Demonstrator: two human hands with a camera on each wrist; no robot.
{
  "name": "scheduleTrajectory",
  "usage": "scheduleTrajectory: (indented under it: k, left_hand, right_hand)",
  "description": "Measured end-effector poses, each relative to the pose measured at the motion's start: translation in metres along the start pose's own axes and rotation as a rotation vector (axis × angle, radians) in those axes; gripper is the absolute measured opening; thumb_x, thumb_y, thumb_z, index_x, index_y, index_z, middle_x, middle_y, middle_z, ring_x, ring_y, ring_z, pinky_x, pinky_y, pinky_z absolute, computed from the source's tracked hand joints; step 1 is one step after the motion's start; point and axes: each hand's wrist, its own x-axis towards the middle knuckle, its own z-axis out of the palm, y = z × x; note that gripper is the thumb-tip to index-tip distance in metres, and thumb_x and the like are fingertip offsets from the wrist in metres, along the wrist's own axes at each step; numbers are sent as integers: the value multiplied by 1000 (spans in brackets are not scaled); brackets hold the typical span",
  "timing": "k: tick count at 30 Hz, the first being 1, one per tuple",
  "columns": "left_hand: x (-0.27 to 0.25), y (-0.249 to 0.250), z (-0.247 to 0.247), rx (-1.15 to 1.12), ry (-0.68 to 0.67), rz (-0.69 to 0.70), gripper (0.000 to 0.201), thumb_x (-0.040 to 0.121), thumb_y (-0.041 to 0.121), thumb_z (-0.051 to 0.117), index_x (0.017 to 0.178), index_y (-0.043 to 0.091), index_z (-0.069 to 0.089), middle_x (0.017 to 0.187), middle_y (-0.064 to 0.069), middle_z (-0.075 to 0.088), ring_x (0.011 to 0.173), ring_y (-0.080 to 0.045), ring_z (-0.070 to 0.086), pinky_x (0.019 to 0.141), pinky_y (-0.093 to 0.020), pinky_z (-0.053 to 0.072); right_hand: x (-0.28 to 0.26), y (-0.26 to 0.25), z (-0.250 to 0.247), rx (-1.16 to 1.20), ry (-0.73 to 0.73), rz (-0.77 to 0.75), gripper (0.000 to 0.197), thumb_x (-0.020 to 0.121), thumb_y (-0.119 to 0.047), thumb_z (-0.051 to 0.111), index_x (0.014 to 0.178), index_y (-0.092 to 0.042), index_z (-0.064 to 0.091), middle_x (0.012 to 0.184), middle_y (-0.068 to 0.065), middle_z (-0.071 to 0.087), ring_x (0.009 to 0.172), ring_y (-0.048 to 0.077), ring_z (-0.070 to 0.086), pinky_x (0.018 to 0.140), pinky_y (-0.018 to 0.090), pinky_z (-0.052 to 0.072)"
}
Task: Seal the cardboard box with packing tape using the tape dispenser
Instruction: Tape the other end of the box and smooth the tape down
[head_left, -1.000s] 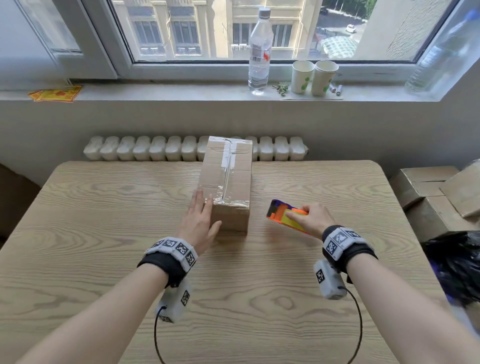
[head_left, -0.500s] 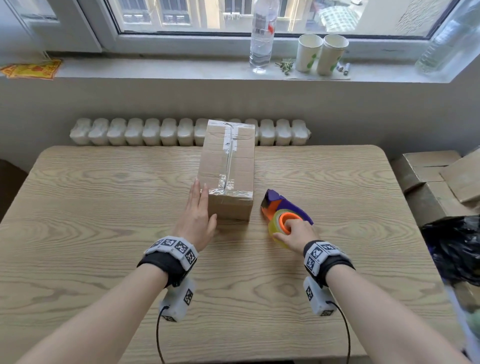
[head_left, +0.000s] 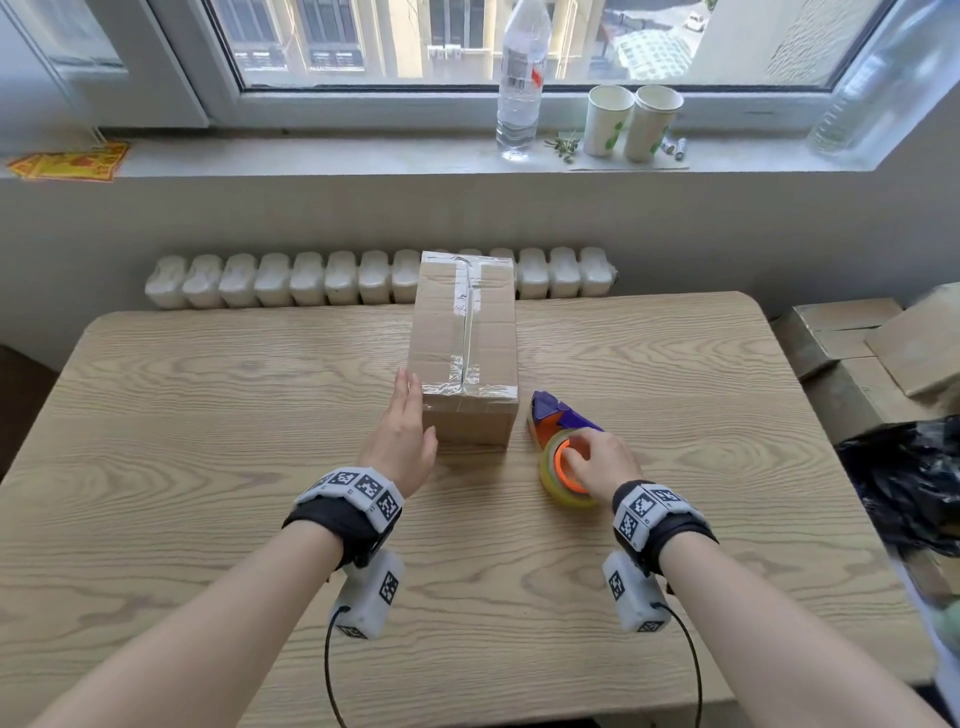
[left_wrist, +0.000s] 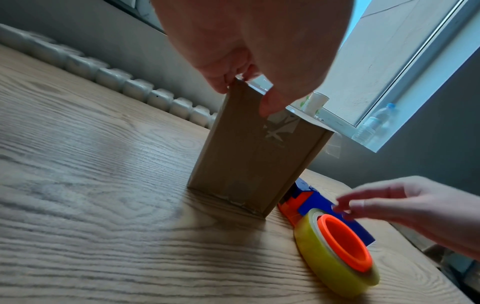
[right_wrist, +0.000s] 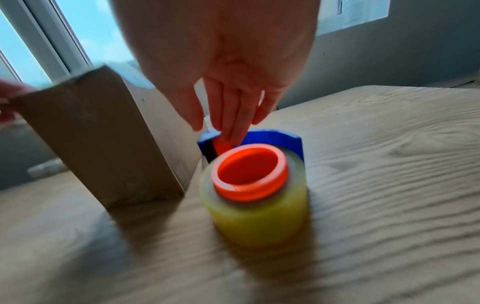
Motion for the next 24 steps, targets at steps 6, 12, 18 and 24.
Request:
scheduleTrajectory:
  k: [6, 12, 18, 24]
  left_hand:
    - [-2, 1, 1, -35, -9, -54, 65, 94, 12, 39, 146, 2, 0, 158, -13, -2, 134, -32, 36, 102, -39, 39]
    - [-7, -1, 1, -60, 30, -49, 61, 94, 9, 36, 146, 2, 5, 157, -16, 8, 130, -33, 42, 100, -38, 40]
    - [-11, -5, 1, -32, 22, -50, 64, 93, 9, 39, 146, 4, 6, 126, -28, 55, 84, -36, 59, 68, -35, 41]
    - [0, -15, -18, -112, 151, -56, 34, 97, 21, 37, 129, 15, 48, 91, -19, 70, 84, -36, 65, 71, -37, 46]
  right_hand:
    - [-18, -46, -17, 372, 104, -104, 55, 83, -14, 55, 137, -17, 46, 140, 5, 52, 130, 22, 46, 109, 33, 35]
    - [-25, -66, 5, 482, -43, -153, 73, 73, -12, 47, 144, -16, 34, 149, 2, 39, 139, 15, 34, 116, 35, 28]
    - [-22, -69, 18, 659, -88, -125, 80, 66, -3, 42, 145, -10, 30, 151, 6, 35, 140, 13, 31, 117, 36, 25]
    - [-14, -71, -3, 464, 177, -166, 33, 92, -13, 51, 124, -13, 61, 123, 4, 65, 118, 16, 57, 105, 32, 42]
